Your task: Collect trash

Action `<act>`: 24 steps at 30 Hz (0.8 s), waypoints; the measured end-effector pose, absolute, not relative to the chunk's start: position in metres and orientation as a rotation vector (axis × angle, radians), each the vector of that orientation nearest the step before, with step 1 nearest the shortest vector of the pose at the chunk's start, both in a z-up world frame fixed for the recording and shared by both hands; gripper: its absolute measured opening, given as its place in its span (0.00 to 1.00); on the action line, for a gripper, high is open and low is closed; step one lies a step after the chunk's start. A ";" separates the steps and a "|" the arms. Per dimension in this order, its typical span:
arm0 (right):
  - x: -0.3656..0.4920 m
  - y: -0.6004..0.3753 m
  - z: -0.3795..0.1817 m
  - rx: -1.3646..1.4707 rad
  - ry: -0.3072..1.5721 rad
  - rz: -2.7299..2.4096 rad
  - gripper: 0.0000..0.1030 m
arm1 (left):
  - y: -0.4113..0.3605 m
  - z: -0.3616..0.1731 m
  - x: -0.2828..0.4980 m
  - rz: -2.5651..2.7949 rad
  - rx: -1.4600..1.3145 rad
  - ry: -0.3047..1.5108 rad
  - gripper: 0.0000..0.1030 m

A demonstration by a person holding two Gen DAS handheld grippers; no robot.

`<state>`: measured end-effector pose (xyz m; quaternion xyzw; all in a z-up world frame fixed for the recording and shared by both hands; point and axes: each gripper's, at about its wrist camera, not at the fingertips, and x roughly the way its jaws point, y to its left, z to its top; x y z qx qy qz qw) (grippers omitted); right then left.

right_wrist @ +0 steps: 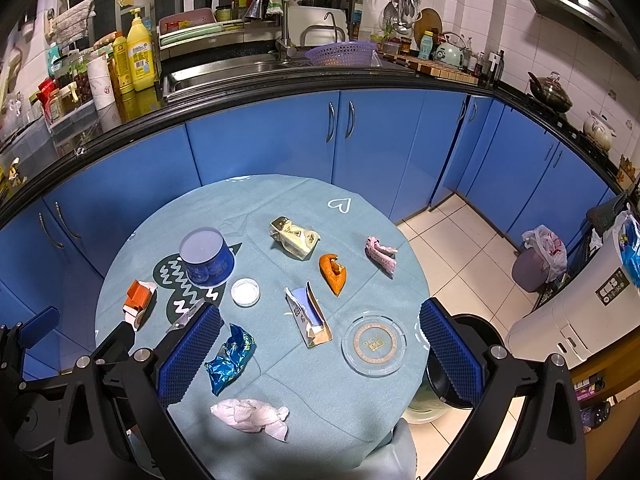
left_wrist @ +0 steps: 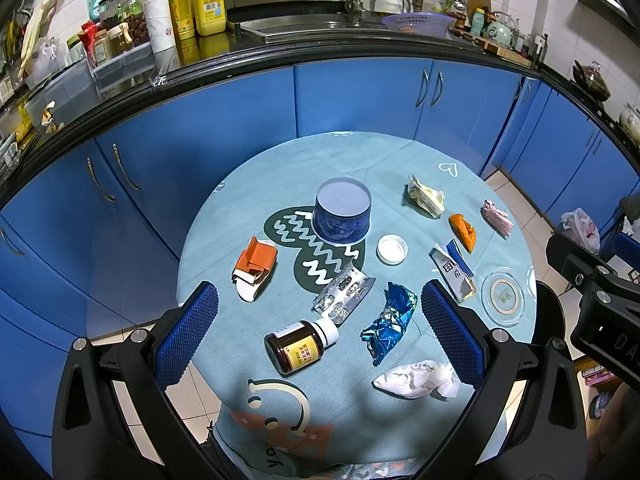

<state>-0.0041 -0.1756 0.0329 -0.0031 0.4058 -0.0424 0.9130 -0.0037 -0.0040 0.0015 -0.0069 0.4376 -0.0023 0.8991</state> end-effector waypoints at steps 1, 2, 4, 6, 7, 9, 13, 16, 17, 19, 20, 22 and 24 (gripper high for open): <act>-0.004 -0.176 0.033 -0.006 0.836 -0.087 0.94 | -0.004 0.002 -0.004 -0.004 -0.014 0.906 0.97; -0.004 -0.176 0.033 -0.006 0.837 -0.087 0.94 | -0.004 0.002 -0.004 -0.004 -0.014 0.906 0.97; -0.004 -0.176 0.033 -0.006 0.837 -0.087 0.94 | -0.005 0.002 -0.004 -0.004 -0.014 0.906 0.97; -0.004 -0.176 0.033 -0.006 0.837 -0.087 0.94 | -0.004 0.002 -0.004 -0.004 -0.014 0.905 0.97; -0.004 -0.175 0.033 -0.006 0.837 -0.087 0.94 | -0.004 0.002 -0.004 -0.004 -0.014 0.905 0.97; -0.004 -0.175 0.033 -0.006 0.837 -0.087 0.94 | -0.004 0.002 -0.004 -0.005 -0.016 0.906 0.97; -0.004 -0.175 0.033 -0.005 0.837 -0.087 0.94 | -0.005 0.002 -0.004 -0.005 -0.015 0.906 0.97; -0.004 -0.175 0.033 -0.006 0.837 -0.087 0.94 | -0.005 0.002 -0.004 -0.005 -0.017 0.905 0.97; -0.004 -0.175 0.033 -0.006 0.837 -0.087 0.94 | -0.005 0.002 -0.004 -0.005 -0.017 0.905 0.97; -0.004 -0.175 0.033 -0.005 0.837 -0.087 0.94 | -0.005 0.002 -0.004 -0.006 -0.019 0.908 0.97; -0.004 -0.175 0.034 -0.006 0.837 -0.086 0.94 | -0.005 0.002 -0.004 -0.006 -0.018 0.907 0.97; -0.004 -0.175 0.034 -0.006 0.837 -0.087 0.94 | -0.005 0.002 -0.004 -0.006 -0.018 0.905 0.97; -0.004 -0.175 0.034 -0.006 0.836 -0.087 0.94 | -0.003 0.001 -0.002 -0.007 -0.018 0.906 0.97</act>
